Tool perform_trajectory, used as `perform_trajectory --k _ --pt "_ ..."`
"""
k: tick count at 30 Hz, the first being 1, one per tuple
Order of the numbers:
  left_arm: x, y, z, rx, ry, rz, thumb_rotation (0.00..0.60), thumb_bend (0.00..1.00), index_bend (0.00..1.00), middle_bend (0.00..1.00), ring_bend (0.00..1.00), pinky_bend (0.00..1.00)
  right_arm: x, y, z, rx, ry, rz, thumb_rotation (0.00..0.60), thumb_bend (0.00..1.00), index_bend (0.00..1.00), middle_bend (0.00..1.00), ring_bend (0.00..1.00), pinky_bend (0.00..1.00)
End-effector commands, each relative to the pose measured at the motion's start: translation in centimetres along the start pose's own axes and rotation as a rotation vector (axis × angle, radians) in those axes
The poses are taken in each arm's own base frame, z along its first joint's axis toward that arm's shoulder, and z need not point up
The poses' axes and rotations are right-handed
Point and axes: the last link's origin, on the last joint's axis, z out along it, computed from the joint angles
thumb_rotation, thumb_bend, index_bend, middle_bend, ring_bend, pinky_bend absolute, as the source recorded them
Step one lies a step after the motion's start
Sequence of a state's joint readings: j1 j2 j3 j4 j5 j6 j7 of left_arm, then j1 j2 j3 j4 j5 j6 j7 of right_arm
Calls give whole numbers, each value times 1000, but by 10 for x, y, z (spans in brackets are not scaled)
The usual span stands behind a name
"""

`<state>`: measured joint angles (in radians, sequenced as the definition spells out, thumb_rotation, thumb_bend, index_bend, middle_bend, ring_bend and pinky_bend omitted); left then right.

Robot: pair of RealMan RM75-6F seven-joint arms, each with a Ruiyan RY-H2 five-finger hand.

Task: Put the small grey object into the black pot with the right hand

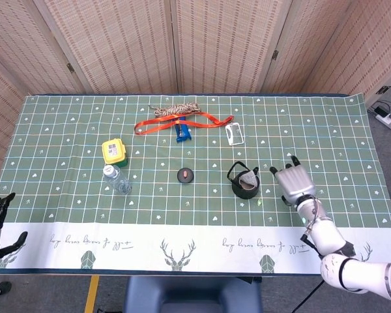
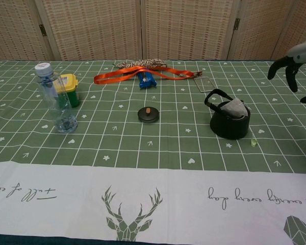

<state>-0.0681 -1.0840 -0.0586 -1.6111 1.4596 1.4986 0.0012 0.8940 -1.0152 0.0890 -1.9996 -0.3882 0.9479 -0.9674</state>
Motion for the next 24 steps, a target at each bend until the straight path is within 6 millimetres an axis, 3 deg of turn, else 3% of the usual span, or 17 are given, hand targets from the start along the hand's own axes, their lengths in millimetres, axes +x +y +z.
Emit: perform_trajectory --k 1,3,5,8,14,24 --pt "1 0 0 -3 2 -3 600 267 35 125 86 93 13 -10 11 53 -43 71 600 373 175 481 324 68" --pt "1 0 -1 -4 3 -3 600 267 35 125 86 93 15 -11 16 78 -68 133 600 372 178 529 390 278" --pt "1 0 -1 -3 3 -4 600 267 35 125 86 93 16 -11 21 100 -93 194 600 372 187 582 439 423" --pt "2 -1 -1 -2 6 -8 600 267 35 125 86 92 18 -8 29 128 -133 282 600 372 213 645 489 523" --pt "2 -1 0 -1 8 -9 600 267 33 125 84 91 24 2 43 166 -203 428 600 373 253 743 562 624" --pt "2 -2 0 -1 7 -13 600 267 31 125 84 91 25 7 57 151 -262 421 600 373 263 763 576 636"
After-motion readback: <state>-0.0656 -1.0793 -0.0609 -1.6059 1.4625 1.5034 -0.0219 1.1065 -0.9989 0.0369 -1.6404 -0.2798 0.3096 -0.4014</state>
